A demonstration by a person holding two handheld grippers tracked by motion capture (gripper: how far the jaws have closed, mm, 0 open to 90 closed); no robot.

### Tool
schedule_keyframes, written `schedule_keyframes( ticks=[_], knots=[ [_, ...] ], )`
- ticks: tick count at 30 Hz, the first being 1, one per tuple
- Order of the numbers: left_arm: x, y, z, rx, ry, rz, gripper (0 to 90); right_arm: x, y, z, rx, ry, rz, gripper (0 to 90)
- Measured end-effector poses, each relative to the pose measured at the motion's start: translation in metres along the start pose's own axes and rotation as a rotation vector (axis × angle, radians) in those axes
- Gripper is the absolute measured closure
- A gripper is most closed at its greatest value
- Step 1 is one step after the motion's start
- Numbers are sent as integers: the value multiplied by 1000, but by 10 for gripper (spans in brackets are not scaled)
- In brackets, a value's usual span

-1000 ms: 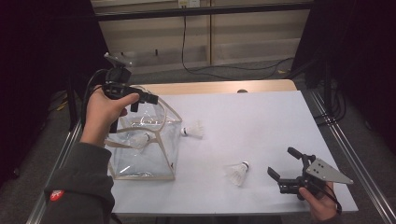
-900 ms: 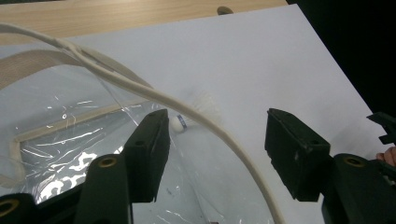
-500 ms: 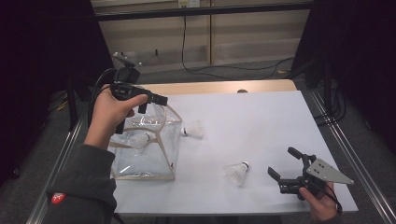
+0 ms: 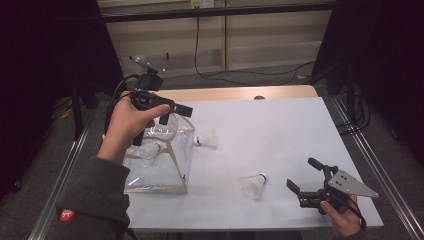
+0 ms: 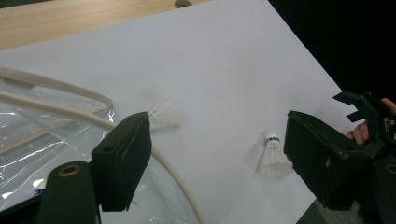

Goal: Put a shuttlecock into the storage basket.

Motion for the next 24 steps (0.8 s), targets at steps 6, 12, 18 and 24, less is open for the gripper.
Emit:
schedule_keyframes(
  ticks=[6, 12, 18, 24],
  knots=[
    [-9, 0, 2, -1, -19, 25, 227, 0, 0, 0, 0, 0, -1, 3],
    [-18, 0, 4, -4, -39, 43, 226, 0, 0, 0, 2, 1, -3, 3],
    [-23, 1, 6, -7, -44, 55, 222, 0, 0, 0, 2, 1, -7, 3],
    [-33, 1, 9, -3, -63, 72, 219, 0, 0, 0, 4, 2, -5, 3]
  ],
)
Point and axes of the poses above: each handheld gripper's, and its own axes: z roughly forward along the jaws, y roughly out of its top, x roughly to its left, the point moved 3 cm from there along z, roughly forward along the jaws, and after that the axes turned 14 degrees about y, right-handed, at the moved point
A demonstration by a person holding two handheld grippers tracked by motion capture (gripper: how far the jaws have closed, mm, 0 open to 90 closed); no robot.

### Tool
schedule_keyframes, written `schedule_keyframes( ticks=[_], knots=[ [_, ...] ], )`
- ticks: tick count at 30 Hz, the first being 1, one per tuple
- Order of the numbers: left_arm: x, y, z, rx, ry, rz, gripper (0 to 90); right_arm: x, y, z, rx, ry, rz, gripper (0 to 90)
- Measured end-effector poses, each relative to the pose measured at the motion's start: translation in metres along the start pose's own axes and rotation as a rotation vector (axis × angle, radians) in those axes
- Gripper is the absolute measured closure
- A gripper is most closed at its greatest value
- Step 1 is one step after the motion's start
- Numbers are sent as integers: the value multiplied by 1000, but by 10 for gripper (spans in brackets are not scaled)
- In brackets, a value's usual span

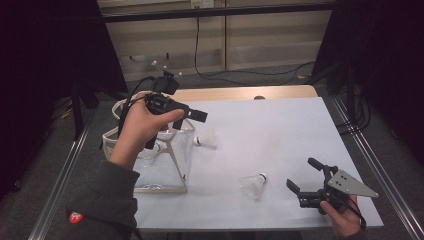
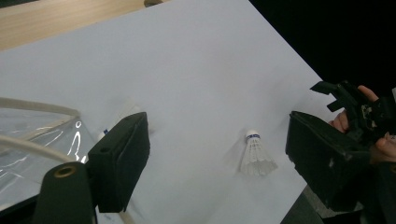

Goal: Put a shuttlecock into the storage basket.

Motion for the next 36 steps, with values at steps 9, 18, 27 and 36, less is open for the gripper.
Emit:
schedule_keyframes(
  ticks=[9, 18, 27, 36],
  knots=[
    [-18, 2, 5, 0, -33, 33, 219, 0, 0, 0, 0, 1, 2, 3],
    [-30, 1, 14, 6, -56, 52, 216, 0, 0, 0, -1, 1, 4, 3],
    [-40, -3, 22, 17, -69, 65, 212, 0, 0, 0, -2, 1, 4, 3],
    [-47, -7, 31, 24, -87, 70, 210, 0, 0, 0, -1, 1, 3, 3]
  ],
)
Point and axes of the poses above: each handheld gripper's, and its own axes: z roughly forward along the jaws, y roughly out of its top, x roughly to its left, the point moved 3 cm from there along z, roughly forward along the jaws, and after that the axes turned 14 degrees about y, right-handed, at the moved point
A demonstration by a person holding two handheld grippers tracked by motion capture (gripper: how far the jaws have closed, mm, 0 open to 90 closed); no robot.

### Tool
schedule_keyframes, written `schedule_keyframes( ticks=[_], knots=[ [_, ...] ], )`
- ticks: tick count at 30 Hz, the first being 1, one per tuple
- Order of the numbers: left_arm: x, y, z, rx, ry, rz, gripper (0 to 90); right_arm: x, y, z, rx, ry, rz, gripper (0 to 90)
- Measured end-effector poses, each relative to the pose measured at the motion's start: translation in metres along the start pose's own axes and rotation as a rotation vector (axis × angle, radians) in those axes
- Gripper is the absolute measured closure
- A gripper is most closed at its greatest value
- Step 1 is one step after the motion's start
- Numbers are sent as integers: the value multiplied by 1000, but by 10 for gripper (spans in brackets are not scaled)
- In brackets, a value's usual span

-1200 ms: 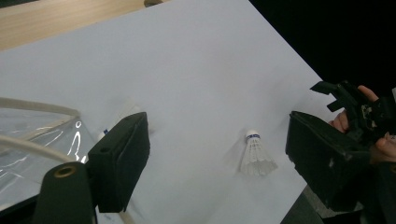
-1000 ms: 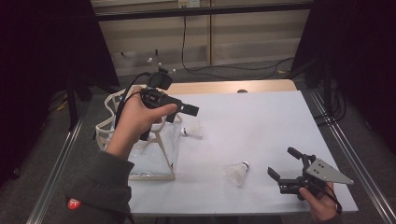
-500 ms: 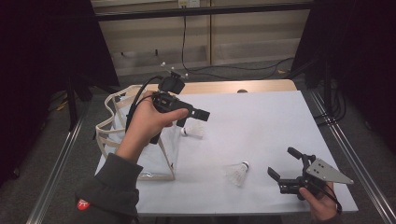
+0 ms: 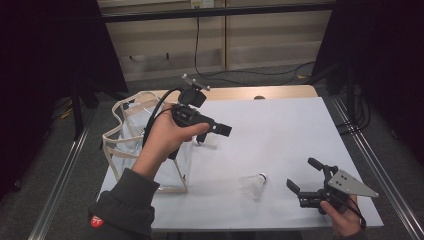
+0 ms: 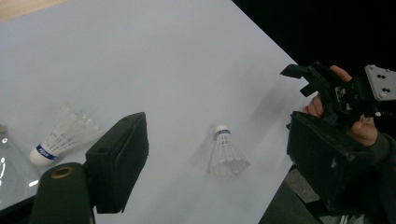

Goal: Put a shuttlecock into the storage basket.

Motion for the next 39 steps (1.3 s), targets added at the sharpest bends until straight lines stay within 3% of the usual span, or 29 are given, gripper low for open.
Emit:
schedule_keyframes(
  ticks=[19, 39],
  knots=[
    [-13, -9, 22, 17, -20, 15, 201, 0, 0, 0, 2, 2, -2, 3],
    [-16, -23, 45, 39, -24, 22, 183, 0, 0, 0, 3, 1, -3, 3]
  ],
)
Point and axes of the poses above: each handheld gripper's, and its own axes: z roughly forward along the jaws, y roughly out of its top, x roughly to its left, the point moved 3 cm from there along z, roughly forward along the jaws, and after that the axes turned 14 degrees about y, right-handed, at the moved point
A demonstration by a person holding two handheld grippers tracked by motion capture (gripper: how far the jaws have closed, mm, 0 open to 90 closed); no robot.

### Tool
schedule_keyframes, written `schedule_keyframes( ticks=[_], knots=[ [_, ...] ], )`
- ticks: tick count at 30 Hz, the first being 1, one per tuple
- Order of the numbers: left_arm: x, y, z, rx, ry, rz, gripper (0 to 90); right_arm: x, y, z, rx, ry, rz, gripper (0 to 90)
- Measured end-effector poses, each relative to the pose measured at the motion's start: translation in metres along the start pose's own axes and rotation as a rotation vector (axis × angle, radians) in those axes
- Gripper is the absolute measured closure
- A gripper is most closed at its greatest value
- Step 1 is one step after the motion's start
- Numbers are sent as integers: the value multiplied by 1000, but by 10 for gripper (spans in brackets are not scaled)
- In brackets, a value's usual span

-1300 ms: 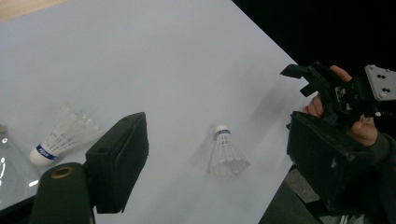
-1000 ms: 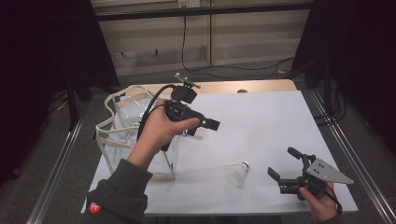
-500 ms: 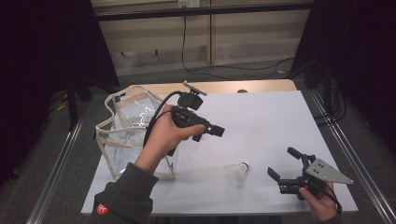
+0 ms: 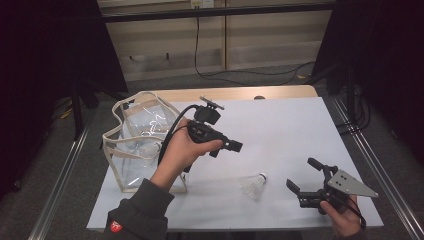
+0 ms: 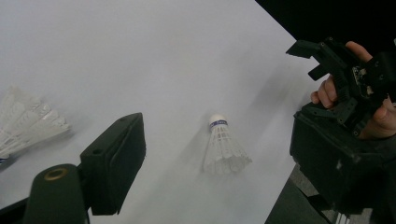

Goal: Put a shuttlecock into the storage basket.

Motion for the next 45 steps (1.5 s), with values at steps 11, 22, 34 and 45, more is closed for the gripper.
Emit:
schedule_keyframes(
  ticks=[11, 22, 34, 45],
  knots=[
    [-4, -7, 12, 2, 8, -2, 168, 0, 0, 0, -1, 1, 1, 3],
    [-6, -13, 25, 17, 2, 8, 159, 0, 0, 0, 0, 1, 0, 3],
    [-6, -17, 37, 21, 9, -6, 155, 0, 0, 0, 1, 1, -2, 3],
    [-7, -22, 47, 19, 7, -10, 151, 0, 0, 0, 1, 3, -3, 3]
  ],
)
Point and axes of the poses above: each handheld gripper's, and its own axes: z roughly forward along the jaws, y roughly out of its top, x roughly to its left, the point moved 3 cm from there along z, roughly forward along the jaws, and after that the axes turned 14 degrees about y, right-handed, at the moved point
